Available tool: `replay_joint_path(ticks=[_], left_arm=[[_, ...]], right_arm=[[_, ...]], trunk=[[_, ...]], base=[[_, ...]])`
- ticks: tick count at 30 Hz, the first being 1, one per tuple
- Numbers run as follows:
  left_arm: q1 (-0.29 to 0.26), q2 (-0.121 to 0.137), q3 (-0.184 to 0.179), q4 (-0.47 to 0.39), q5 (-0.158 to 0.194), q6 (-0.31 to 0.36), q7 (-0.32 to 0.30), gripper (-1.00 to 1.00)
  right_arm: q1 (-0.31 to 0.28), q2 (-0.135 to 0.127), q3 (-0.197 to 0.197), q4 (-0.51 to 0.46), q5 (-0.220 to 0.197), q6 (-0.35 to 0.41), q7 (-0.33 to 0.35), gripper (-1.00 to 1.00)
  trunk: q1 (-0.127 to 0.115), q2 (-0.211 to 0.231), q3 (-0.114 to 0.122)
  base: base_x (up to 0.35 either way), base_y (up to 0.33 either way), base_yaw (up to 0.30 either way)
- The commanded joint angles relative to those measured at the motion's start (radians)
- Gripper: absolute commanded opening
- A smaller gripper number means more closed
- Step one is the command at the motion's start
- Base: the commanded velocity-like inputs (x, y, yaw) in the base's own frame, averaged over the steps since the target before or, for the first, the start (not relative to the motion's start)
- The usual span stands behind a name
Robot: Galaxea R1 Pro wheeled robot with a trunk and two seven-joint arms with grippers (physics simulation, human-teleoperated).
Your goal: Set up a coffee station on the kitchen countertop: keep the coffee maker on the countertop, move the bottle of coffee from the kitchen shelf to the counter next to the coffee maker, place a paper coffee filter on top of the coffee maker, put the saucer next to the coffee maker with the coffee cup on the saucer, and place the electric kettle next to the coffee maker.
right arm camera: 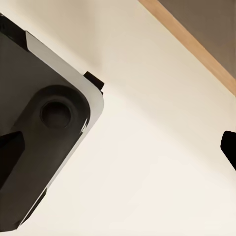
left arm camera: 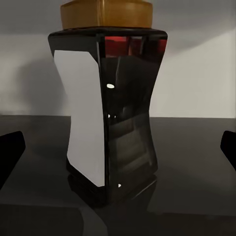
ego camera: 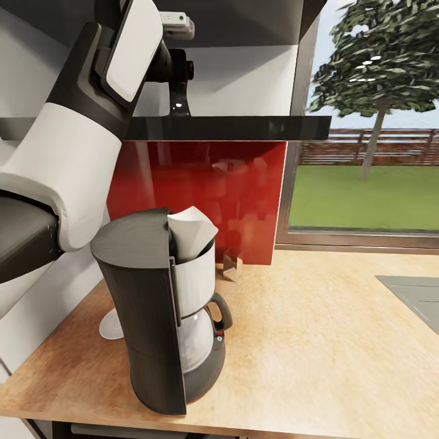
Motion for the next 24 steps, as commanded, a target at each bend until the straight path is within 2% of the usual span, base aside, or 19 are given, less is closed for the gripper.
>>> replay_joint_path(ticks=[1, 24], left_arm=[[-0.001, 0.0, -0.002, 0.0, 0.01, 0.001, 0.01, 1.0], [-0.001, 0.001, -0.002, -0.002, 0.01, 0.001, 0.01, 1.0]], right_arm=[[-0.001, 0.0, 0.008, 0.004, -0.007, -0.007, 0.001, 1.0], [0.012, 0.0, 0.009, 0.004, -0.006, -0.007, 0.001, 1.0]], trunk=[[0.0, -0.001, -0.001], [0.0, -0.001, -0.001]], base=[[0.0, 0.0, 0.0], [0.071, 0.013, 0.0]])
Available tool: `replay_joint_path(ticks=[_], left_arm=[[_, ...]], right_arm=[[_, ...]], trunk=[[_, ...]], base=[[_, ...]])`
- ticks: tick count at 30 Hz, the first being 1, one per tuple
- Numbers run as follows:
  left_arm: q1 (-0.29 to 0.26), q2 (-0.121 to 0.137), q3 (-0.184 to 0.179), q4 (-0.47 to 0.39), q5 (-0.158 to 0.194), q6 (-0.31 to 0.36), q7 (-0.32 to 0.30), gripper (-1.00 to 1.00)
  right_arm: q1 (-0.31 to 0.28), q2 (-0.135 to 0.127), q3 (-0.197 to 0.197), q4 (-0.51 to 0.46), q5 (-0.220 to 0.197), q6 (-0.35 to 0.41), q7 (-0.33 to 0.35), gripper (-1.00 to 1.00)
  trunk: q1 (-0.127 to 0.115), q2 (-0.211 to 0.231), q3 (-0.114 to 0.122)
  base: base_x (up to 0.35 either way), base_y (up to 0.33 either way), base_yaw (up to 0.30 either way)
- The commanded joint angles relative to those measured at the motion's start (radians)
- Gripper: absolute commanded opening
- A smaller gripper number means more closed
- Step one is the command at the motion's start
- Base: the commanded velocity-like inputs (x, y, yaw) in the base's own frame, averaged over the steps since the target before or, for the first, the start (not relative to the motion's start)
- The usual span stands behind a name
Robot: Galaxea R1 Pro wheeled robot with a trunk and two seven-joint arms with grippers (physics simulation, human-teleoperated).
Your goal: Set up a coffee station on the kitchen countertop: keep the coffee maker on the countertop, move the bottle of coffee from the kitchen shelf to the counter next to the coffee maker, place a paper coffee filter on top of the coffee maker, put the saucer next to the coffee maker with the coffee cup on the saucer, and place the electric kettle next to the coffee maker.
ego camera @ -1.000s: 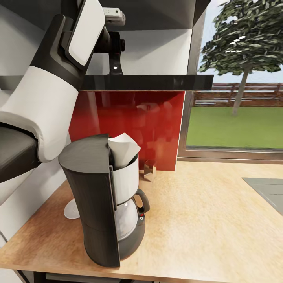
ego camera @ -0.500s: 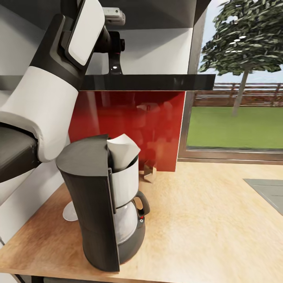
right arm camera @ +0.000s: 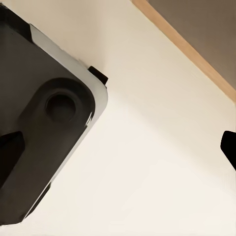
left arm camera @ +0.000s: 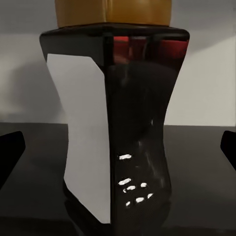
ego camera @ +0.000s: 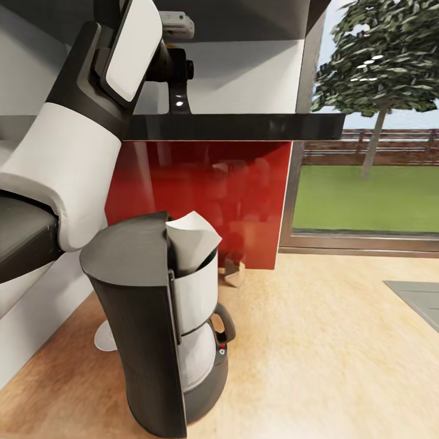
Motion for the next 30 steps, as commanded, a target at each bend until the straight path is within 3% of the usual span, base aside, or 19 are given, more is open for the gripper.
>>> replay_joint_path(ticks=[1, 19, 23, 25, 30], left_arm=[[-0.001, 0.0, -0.003, 0.0, 0.01, 0.001, 0.01, 1.0], [-0.001, 0.001, -0.003, 0.0, 0.01, 0.001, 0.009, 1.0], [-0.001, 0.001, -0.003, 0.0, 0.01, 0.001, 0.009, 1.0], [-0.001, 0.001, -0.003, 0.0, 0.01, 0.001, 0.009, 1.0], [-0.001, 0.0, -0.003, 0.0, 0.01, 0.001, 0.009, 1.0]], right_arm=[[0.003, 0.0, 0.008, 0.003, -0.007, -0.007, 0.001, 1.0], [0.048, 0.001, 0.009, 0.002, 0.0, -0.009, 0.0, 1.0], [0.059, 0.001, 0.008, 0.002, 0.053, -0.009, -0.001, 1.0], [0.063, 0.001, 0.008, 0.002, 0.104, -0.009, -0.002, 1.0], [0.064, 0.0, 0.007, 0.002, 0.117, -0.009, -0.002, 1.0]], trunk=[[0.0, -0.001, -0.001], [0.0, -0.001, -0.001], [0.0, -0.001, -0.001], [0.0, -0.001, -0.001], [0.0, -0.001, -0.001]], base=[[0.067, 0.04, 0.0], [0.031, 0.016, 0.0], [0.085, 0.048, 0.0], [0.028, 0.015, 0.0], [0.064, 0.029, 0.0]])
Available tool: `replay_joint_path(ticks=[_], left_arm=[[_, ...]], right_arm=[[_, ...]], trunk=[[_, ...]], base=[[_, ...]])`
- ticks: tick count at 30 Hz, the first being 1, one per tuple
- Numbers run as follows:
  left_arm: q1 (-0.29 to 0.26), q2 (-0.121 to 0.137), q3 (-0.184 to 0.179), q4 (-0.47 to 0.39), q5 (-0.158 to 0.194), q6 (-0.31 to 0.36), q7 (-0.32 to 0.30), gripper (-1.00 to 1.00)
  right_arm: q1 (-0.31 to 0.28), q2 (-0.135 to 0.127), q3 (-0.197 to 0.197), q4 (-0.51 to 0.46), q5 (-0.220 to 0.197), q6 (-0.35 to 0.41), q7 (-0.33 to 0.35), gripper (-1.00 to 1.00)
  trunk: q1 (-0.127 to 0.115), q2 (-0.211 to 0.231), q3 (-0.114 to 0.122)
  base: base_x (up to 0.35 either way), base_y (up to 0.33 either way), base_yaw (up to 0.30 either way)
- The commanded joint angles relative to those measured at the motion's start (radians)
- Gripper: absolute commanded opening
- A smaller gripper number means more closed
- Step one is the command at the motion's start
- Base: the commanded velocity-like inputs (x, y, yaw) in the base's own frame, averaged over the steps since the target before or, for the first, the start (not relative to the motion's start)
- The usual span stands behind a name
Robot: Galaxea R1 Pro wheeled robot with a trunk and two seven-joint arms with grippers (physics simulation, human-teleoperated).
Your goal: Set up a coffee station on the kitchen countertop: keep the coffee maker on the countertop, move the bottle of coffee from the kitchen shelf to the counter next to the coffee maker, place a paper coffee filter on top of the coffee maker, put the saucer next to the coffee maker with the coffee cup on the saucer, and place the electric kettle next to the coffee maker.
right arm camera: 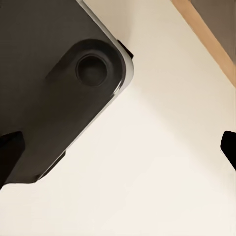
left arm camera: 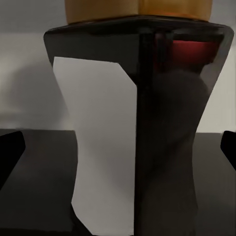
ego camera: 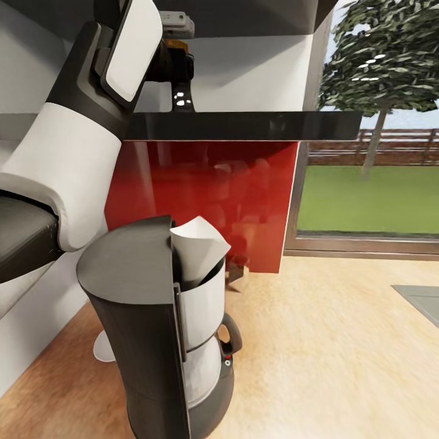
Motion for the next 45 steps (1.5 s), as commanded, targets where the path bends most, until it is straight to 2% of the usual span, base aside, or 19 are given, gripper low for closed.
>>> replay_joint_path(ticks=[1, 45], left_arm=[[-0.001, 0.001, -0.003, 0.0, 0.01, 0.001, 0.01, 1.0], [-0.001, 0.001, -0.003, 0.0, 0.01, 0.001, 0.01, 1.0]], right_arm=[[-0.002, 0.0, 0.008, 0.003, -0.006, -0.006, 0.001, 1.0], [-0.001, 0.0, 0.008, 0.003, -0.003, -0.007, 0.001, 1.0]], trunk=[[0.0, -0.001, -0.001], [0.0, -0.001, -0.001]], base=[[0.139, 0.071, 0.0], [0.027, -0.014, 0.0]])
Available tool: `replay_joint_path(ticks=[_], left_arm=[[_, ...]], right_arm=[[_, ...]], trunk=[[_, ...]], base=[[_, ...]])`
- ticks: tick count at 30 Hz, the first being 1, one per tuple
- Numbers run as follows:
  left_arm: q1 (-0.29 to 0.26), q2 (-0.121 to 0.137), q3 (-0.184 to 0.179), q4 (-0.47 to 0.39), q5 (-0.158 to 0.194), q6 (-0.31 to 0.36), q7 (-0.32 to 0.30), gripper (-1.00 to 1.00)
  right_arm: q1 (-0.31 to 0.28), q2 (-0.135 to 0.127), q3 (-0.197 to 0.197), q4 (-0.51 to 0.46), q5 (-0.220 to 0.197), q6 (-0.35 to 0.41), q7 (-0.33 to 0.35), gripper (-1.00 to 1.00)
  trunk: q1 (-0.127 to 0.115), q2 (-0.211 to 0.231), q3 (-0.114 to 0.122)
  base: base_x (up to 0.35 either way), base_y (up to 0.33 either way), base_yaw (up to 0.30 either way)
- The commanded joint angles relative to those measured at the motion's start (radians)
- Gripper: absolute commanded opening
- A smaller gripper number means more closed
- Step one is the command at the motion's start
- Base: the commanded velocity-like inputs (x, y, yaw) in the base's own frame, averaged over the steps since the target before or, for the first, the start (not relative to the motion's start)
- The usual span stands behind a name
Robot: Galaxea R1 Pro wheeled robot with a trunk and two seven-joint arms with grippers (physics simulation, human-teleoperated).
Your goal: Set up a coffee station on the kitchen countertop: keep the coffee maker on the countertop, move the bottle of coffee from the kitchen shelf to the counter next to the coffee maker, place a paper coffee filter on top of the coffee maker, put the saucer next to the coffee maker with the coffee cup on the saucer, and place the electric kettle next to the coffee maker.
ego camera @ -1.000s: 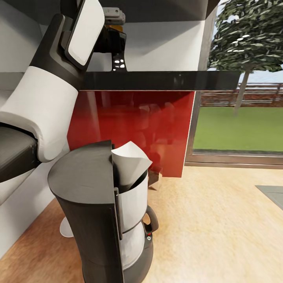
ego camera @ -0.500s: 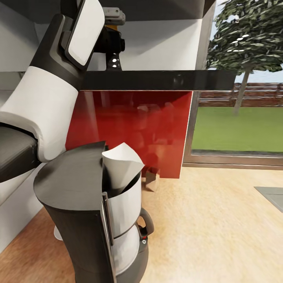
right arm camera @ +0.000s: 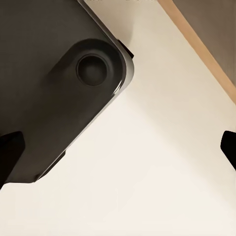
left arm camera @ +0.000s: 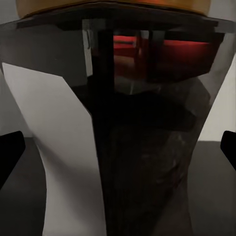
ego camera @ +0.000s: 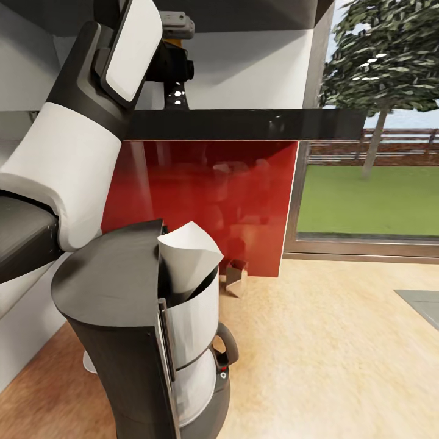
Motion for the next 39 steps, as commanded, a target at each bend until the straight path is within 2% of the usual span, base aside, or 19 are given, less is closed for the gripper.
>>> replay_joint_path(ticks=[1, 21, 22, 39], left_arm=[[-0.001, 0.0, -0.003, 0.0, 0.01, 0.001, 0.01, 1.0], [-0.001, 0.002, -0.001, 0.006, 0.01, 0.002, 0.01, 1.0], [-0.001, 0.002, -0.001, 0.007, 0.01, 0.002, 0.01, -1.0], [-0.001, 0.002, 0.001, 0.002, 0.01, 0.001, 0.01, -1.0]], right_arm=[[-0.002, 0.0, 0.008, 0.003, -0.007, -0.006, 0.001, 1.0], [-0.002, 0.0, 0.008, 0.003, -0.007, -0.007, 0.001, 1.0], [-0.002, 0.0, 0.008, 0.003, -0.007, -0.007, 0.001, 1.0], [-0.002, 0.0, 0.008, 0.003, -0.007, -0.007, 0.001, 1.0]], trunk=[[0.0, -0.001, -0.001], [0.0, -0.001, -0.001], [0.0, -0.001, -0.001], [0.0, -0.001, -0.001]], base=[[0.026, 0.019, 0.0], [0.038, 0.027, 0.0], [0.0, 0.0, 0.0], [0.0, 0.0, 0.0]])
